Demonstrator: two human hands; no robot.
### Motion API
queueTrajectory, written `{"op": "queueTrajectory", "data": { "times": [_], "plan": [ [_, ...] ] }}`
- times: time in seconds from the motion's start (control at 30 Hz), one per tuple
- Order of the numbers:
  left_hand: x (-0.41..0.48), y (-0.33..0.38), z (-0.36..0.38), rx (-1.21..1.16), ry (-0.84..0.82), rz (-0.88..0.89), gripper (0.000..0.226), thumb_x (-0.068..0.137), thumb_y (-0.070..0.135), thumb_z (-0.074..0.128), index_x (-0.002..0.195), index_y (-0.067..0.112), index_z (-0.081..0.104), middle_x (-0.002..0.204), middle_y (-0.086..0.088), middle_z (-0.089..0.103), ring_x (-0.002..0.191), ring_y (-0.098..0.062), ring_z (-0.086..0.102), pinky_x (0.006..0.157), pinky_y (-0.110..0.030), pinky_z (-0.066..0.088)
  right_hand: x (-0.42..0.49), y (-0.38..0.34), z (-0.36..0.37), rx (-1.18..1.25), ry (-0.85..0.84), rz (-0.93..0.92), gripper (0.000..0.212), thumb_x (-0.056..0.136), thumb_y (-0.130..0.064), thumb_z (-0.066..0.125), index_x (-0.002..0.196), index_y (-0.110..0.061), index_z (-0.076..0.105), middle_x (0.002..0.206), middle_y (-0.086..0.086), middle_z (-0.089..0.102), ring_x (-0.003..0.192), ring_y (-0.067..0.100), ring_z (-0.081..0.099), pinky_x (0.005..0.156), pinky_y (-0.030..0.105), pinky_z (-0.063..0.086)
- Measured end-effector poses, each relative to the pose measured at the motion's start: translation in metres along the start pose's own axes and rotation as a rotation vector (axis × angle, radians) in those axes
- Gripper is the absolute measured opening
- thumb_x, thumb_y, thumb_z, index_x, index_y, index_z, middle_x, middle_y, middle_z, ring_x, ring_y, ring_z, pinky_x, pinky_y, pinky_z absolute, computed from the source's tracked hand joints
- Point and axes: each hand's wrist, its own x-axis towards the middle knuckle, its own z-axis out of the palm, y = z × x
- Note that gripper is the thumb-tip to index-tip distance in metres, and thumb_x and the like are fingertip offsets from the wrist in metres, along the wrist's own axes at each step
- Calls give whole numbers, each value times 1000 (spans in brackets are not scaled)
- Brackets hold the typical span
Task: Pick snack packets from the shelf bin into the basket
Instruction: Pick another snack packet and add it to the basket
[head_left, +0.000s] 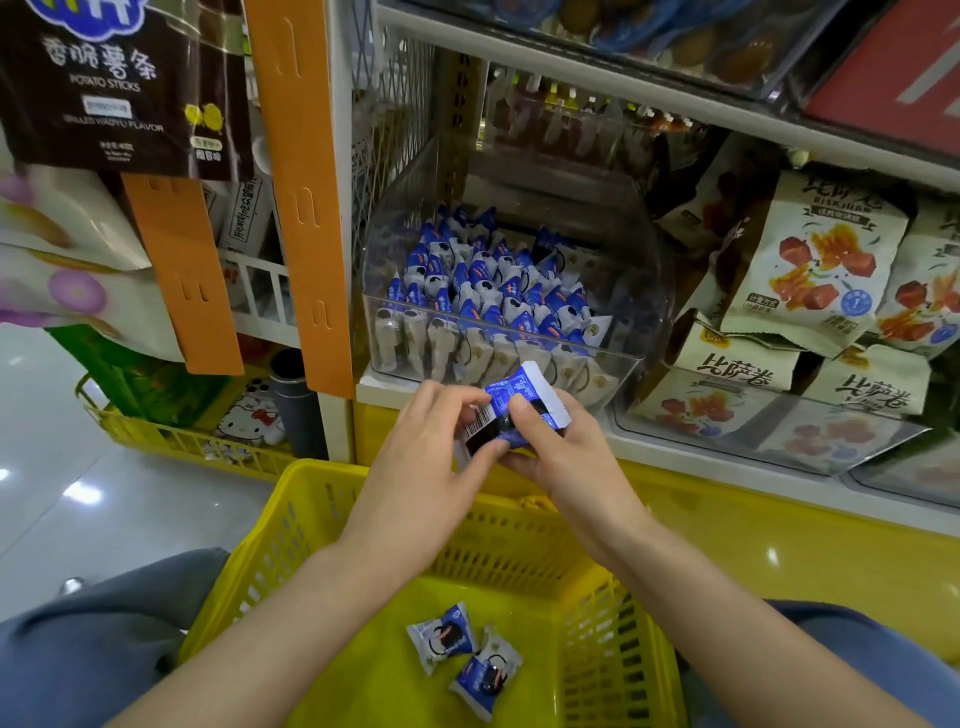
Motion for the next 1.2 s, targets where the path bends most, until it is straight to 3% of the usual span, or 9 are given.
{"op": "queueTrajectory", "data": {
  "times": [0.17,0.27,0.37,0.53,0.77,0.87,0.97,1.07,1.2],
  "plan": [
    [0,-2,0,33,-29,30,19,81,24,66,86,28,48,88,15,44,86,-3,43,73,-8,34,0,1,1,-22,-20,-31,21,95,-22,48,115,-15,52,112,10,65,100,20,66,85,32,55],
    [2,-1,-3,0,-19,36,20,84,28,62,97,31,47,98,14,41,94,3,40,78,-2,32,1,0,1,10,-29,-10,27,96,-26,44,117,-11,52,113,20,63,105,28,63,91,41,52],
    [5,-1,-9,-23,-48,13,24,87,35,57,109,32,49,101,21,45,94,5,46,75,-6,40,-1,-3,-1,-17,-97,-8,23,96,-26,44,111,-15,58,109,10,68,101,19,66,84,31,55],
    [8,-1,-15,-77,-50,-9,13,86,32,58,99,31,57,94,18,56,86,3,55,66,-9,45,-5,-3,-4,-171,-155,-103,18,96,-17,44,102,-19,61,100,3,70,89,10,67,71,20,55],
    [5,-7,-15,69,-48,93,10,92,23,49,92,17,57,83,5,60,75,-12,55,66,-37,47,-7,2,-3,-327,-180,-209,19,96,-16,45,104,-21,62,91,-7,70,84,6,67,67,16,52],
    [6,-6,-13,-22,-29,28,7,92,23,50,91,23,57,80,9,63,74,-5,60,61,-23,49,-5,2,-2,-348,-164,-213,21,95,-18,46,109,-20,62,91,-9,70,84,5,67,65,15,51],
    [10,-4,-13,-157,0,-76,11,92,19,52,96,29,55,84,14,66,78,4,62,63,-11,49,-2,0,-2,-429,-163,-218,38,94,-21,48,133,-17,49,108,-9,65,88,-1,62,69,14,50],
    [15,-6,-16,-299,3,-223,15,95,16,47,103,25,57,84,10,69,76,-2,66,67,-19,53,-2,-1,-3,-567,-206,-231,55,94,-27,49,145,-26,29,125,-8,54,101,1,56,84,13,46],
    [17,2,-16,-571,-37,-387,23,99,18,38,103,18,60,84,4,70,75,-6,67,61,-20,54,-4,-2,-1,-476,-194,-213,55,92,-27,51,142,-33,29,114,-23,56,103,-7,56,88,11,46]
  ]
}}
